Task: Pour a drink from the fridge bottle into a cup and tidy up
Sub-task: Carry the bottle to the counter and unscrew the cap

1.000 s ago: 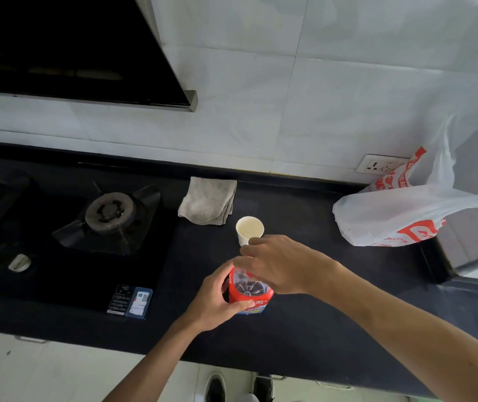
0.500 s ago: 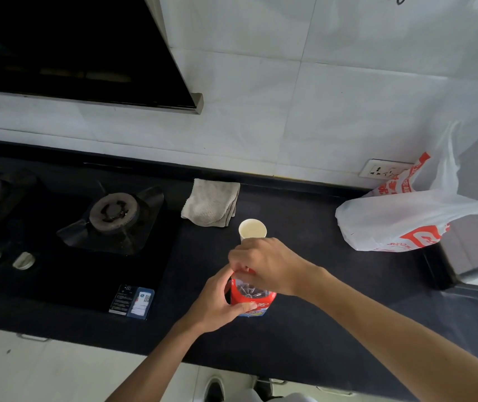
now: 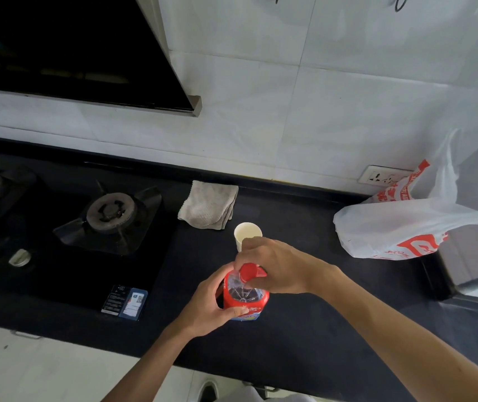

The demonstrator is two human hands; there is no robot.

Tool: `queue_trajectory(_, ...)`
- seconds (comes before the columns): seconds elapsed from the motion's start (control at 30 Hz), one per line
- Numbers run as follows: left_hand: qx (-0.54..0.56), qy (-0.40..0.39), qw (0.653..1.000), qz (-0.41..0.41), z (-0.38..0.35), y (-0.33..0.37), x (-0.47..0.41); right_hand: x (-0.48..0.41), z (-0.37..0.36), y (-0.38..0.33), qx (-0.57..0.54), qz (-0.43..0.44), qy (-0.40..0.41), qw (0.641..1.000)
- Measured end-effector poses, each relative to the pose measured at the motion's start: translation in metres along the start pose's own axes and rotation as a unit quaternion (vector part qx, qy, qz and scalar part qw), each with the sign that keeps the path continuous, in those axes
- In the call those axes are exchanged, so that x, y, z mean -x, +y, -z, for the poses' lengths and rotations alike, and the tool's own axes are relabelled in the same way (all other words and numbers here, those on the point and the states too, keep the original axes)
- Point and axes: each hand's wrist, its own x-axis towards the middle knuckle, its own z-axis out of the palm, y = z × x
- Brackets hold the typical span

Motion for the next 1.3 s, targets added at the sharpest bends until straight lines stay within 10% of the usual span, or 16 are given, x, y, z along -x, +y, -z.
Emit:
queue_trajectory(0.27, 0.001, 0.001, 1.0, -0.001, 0.001, -0.002, 0.0, 0.033, -0.013, 0.035, -0.289, -0.069, 0.193, 0.935)
queue_trajectory(0.57, -0.005, -0.005, 1.0, 0.006, 0.001, 0.001, 0.0, 0.096, -0.117, 0.11, -0.214, -0.264, 0.168, 0.926)
queue_trajectory(1.3, -0.016, -0.003, 1.0, 0.012, 0.002, 0.002, -0.003, 0.081, -0.149, 0.137, -0.138, -0.252, 0.193, 0.938)
